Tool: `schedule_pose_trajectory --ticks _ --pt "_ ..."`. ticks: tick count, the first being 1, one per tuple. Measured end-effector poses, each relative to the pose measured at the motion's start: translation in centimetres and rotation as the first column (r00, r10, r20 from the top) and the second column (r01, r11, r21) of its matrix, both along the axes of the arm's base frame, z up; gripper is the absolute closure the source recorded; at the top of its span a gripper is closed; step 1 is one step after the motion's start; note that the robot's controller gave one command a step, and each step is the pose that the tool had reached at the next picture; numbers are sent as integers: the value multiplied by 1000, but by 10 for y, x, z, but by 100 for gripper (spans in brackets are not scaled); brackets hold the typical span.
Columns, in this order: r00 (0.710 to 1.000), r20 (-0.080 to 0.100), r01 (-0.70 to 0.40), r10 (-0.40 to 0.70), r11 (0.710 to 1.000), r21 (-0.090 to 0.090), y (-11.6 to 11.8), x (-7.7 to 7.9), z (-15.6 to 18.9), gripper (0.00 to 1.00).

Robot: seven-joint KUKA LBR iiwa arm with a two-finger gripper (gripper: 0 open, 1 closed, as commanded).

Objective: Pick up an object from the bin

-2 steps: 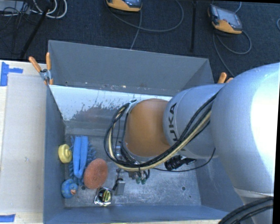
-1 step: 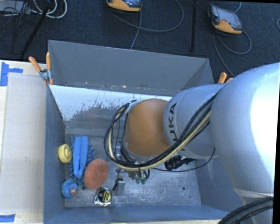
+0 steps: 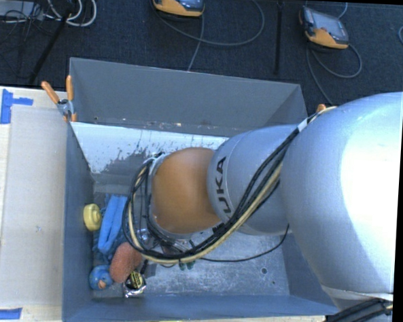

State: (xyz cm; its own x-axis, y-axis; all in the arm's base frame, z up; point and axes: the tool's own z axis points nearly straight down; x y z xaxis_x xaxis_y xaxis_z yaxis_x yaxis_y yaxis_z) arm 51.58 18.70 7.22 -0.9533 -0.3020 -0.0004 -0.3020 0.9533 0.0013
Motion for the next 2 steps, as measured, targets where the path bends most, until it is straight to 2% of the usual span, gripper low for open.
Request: schedule_pose_trajectory --ticks 1,2 --pt "1000 0 2 -2 1000 0 0 0 0 100" --pt "1000 1 -29 29 1000 -1 1 11 135 100"
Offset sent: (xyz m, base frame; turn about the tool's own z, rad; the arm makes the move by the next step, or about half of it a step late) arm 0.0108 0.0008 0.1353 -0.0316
